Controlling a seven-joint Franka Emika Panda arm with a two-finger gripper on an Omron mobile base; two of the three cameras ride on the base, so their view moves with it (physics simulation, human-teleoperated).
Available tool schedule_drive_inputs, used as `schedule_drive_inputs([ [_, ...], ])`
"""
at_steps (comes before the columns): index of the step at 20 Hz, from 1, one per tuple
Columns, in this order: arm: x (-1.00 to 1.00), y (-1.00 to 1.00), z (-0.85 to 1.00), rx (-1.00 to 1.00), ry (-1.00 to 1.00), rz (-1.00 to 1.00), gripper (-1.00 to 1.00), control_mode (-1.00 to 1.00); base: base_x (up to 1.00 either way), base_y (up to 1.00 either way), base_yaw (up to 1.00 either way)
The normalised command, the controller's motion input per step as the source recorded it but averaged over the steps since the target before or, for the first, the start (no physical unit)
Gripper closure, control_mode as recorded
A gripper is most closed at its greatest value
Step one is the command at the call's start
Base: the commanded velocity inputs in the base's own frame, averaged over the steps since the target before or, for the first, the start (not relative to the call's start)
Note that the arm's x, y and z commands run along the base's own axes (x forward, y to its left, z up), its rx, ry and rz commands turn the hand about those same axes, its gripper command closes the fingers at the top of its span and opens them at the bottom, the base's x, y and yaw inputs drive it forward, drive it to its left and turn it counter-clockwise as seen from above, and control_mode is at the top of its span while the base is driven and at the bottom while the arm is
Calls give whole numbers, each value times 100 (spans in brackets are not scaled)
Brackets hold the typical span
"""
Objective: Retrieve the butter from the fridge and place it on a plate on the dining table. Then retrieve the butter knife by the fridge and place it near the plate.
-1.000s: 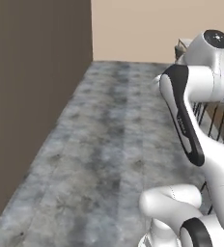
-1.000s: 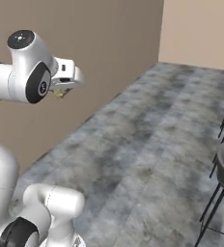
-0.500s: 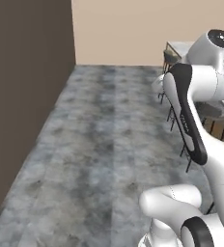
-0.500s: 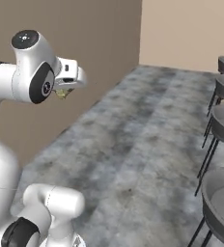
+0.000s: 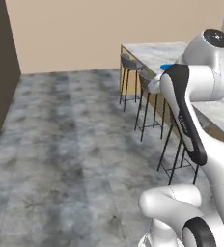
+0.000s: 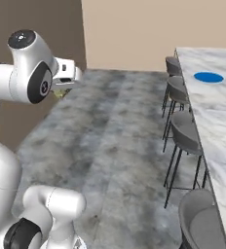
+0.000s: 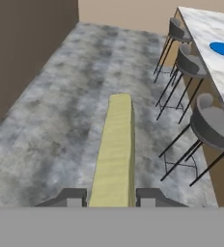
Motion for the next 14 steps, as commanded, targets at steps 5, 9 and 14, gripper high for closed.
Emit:
schedule_drive_inputs([
  [5,0,0,0,0,0,0,100,100,88,74,-59],
  [9,0,0,0,0,0,0,100,100,75,72,-49],
  [14,0,0,0,0,0,0,100,100,66,66,-56],
])
